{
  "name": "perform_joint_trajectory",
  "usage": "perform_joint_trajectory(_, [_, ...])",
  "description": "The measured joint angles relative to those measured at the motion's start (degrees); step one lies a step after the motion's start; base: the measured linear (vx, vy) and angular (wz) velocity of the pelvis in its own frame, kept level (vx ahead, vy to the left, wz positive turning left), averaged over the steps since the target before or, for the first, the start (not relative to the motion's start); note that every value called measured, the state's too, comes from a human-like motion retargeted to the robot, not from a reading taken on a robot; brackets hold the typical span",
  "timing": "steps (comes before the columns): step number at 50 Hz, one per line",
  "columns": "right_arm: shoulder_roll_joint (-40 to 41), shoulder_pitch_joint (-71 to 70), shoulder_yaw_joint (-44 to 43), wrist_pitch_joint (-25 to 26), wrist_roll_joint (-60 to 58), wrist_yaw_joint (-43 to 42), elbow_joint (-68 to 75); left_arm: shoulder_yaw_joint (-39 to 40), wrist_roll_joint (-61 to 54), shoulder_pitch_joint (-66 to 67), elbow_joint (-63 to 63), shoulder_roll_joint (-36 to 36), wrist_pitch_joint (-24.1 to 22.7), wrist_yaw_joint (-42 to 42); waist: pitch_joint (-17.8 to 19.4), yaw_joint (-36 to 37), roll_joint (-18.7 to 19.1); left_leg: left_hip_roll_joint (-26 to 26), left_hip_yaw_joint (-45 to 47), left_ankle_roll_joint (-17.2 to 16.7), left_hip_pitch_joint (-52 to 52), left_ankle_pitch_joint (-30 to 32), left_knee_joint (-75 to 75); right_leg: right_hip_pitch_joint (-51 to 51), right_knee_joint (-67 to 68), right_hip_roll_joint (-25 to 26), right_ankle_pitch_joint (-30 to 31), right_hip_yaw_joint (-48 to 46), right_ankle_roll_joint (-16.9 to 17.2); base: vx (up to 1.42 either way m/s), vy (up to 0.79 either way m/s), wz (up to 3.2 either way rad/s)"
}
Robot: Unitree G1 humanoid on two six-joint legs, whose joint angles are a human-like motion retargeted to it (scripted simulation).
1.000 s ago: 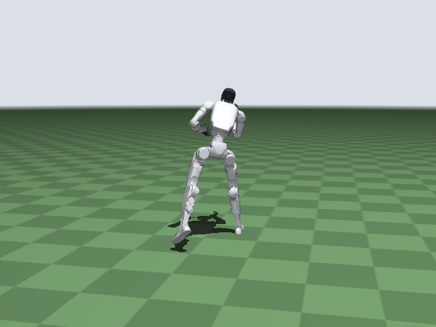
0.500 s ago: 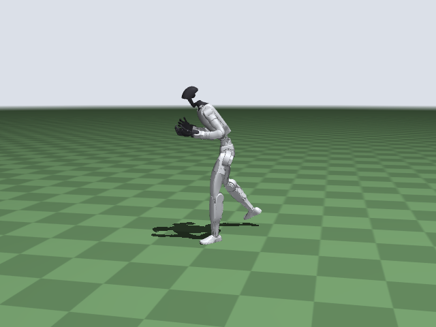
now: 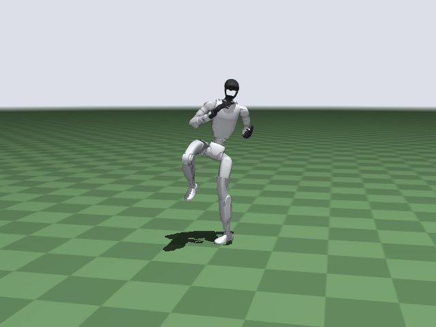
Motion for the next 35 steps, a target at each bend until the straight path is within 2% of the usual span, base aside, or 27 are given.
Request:
perform_joint_trajectory(2, [0.3,4.6,-0.4,-0.1,-1.5,-0.4,-0.5,-2.8,0.0,1.1,1.4,1.1,-0.2,-1.2,0.5,-3.0,-0.9,-0.6,-1.9,0.0,7.3,2.3,0.2,-0.5,-9.7,-6.9,6.4,3.3,8.6,0.61,-0.03,3.43])
perform_joint_trajectory(3, [0.5,6.5,-0.3,-0.3,-1.6,-0.5,-0.3,-3.8,0.1,1.0,2.1,1.3,-0.5,-2.3,0.5,-3.9,-1.3,0.0,-2.4,0.0,10.0,3.2,-0.3,-0.6,-16.4,-10.4,11.9,3.3,11.5,0.5,-0.11,2.56])
perform_joint_trajectory(5, [1.1,8.6,0.5,-0.6,-0.9,-0.4,1.6,-4.5,0.2,0.1,3.7,0.8,-1.3,-5.8,0.5,-4.0,-2.6,1.1,-1.7,0.0,13.7,4.5,-1.5,0.5,-34.8,-15.3,23.9,-0.3,12.5,0.33,-0.23,1.61])
perform_joint_trajectory(7, [1.5,9.2,2.1,-0.3,-0.8,1.1,5.6,-3.3,2.4,-0.5,5.7,-0.1,-2.0,-8.2,0.5,-3.8,-5.7,0.5,-1.9,0.0,15.4,6.1,-2.8,5.8,-62.0,-15.7,29.4,-1.4,12.5,0.29,-0.19,1.26])
perform_joint_trajectory(8, [1.8,9.5,2.9,0.1,-1.4,2.5,7.9,-2.6,0.2,-0.3,6.3,-1.1,-1.8,-9.8,0.5,-4.1,-7.9,-0.3,-2.6,0.0,16.1,6.9,-3.5,10.5,-77.8,-16.6,28.3,-0.8,12.5,0.44,-0.05,1.63])
perform_joint_trajectory(10, [2.5,10.4,3.8,1.1,-3.8,4.8,11.5,-0.1,-3.6,0.0,7.1,-1.5,-1.3,-10.2,0.4,-5.4,-12.2,-1.4,-3.8,0.0,16.8,7.7,-5.6,23.1,-108.8,-22.5,21.6,-5.8,12.3,0.51,-0.06,1.8])
perform_joint_trajectory(12, [3.5,13.0,2.4,1.4,-4.4,5.2,12.4,1.4,-5.2,-0.6,6.7,-1.3,-0.7,-9.9,0.4,-4.4,-15.4,-1.2,-3.0,0.0,16.5,6.1,-7.1,29.6,-124.8,-24.9,16.6,-16.0,12.3,0.15,-0.4,1.29])
perform_joint_trajectory(13, [3.9,14.6,1.4,1.4,-3.2,4.8,12.1,1.9,-5.0,-0.8,6.4,-1.2,-0.4,-10.2,0.5,-3.1,-16.2,-0.5,-2.8,0.0,15.9,4.7,-7.6,29.9,-124.8,-25.2,15.6,-18.4,12.4,-0.11,-0.55,0.85])
perform_joint_trajectory(15, [4.5,18.4,-1.3,1.2,-0.4,3.3,10.5,2.6,-3.5,-1.1,5.6,-1.5,0.7,-10.9,0.5,1.2,-17.0,1.1,-4.2,0.0,14.0,1.3,-7.9,31.3,-121.9,-24.4,20.7,-20.5,12.4,-0.17,-0.56,0.46])
perform_joint_trajectory(17, [4.2,22.1,-4.9,1.4,1.6,1.1,8.6,2.7,-0.5,-0.7,4.5,-2.2,2.2,-10.8,0.5,5.9,-16.6,2.0,-6.3,0.0,11.3,-2.0,-6.0,30.2,-110.0,-23.4,22.6,-18.4,12.4,-0.05,-0.45,0.17])
perform_joint_trajectory(19, [3.1,24.3,-7.8,2.1,1.5,-1.3,8.2,2.7,1.5,0.9,3.8,-3.0,3.0,-9.9,0.5,9.1,-17.1,2.1,-7.8,0.0,9.1,-4.4,-3.8,30.5,-102.8,-20.6,19.7,-15.0,12.4,0.08,-0.44,0.24])
perform_joint_trajectory(21, [2.3,25.2,-10.2,3.2,0.8,-3.4,8.8,2.5,1.1,2.6,3.0,-3.4,3.1,-8.5,0.5,10.6,-18.5,2.4,-9.9,0.0,6.2,-6.4,-2.2,33.1,-102.9,-16.2,14.7,-13.7,11.8,0.08,-0.57,0.52])
perform_joint_trajectory(25, [1.9,24.1,-13.0,5.5,1.9,-8.2,10.4,2.1,-4.6,3.5,1.2,-1.5,3.4,-7.4,0.5,11.4,-22.5,3.9,-13.9,0.1,-3.2,-12.0,0.3,41.6,-115.2,-5.3,5.9,-22.8,6.0,0.03,-0.74,0.73])
perform_joint_trajectory(28, [0.6,22.6,-14.1,7.3,1.9,-12.4,11.1,0.4,-7.7,2.1,0.1,-0.7,3.6,-6.9,0.5,12.0,-25.2,1.0,-14.2,3.7,-9.1,-16.7,1.7,46.3,-118.0,0.3,3.1,-23.8,2.9,0.18,-0.59,0.83])
perform_joint_trajectory(30, [-0.9,21.2,-14.6,8.1,-0.2,-15.5,12.2,-1.2,-7.7,0.7,-0.2,-1.3,3.3,-7.0,0.5,12.8,-26.0,-1.9,-14.7,6.6,-12.4,-19.2,2.4,47.1,-118.4,1.5,4.0,-19.8,1.7,0.19,-0.48,0.81])
perform_joint_trajectory(33, [-3.8,17.6,-13.9,9.1,-5.7,-19.8,15.0,-2.2,-6.3,-1.2,-1.0,-4.1,2.5,-9.0,0.5,15.7,-23.4,-5.0,-11.2,9.7,-15.0,-21.5,4.8,44.4,-121.8,-0.7,16.4,-14.9,2.7,0.17,-0.42,0.07])
perform_joint_trajectory(35, [-5.2,12.8,-12.3,9.5,-8.3,-22.4,17.2,-0.7,-6.8,-1.9,-2.7,-6.1,2.4,-9.9,0.5,17.8,-20.7,-5.4,-3.7,10.5,-15.8,-22.5,8.2,41.4,-119.8,-0.9,20.5,-12.4,4.5,0.15,-0.35,-1.04])
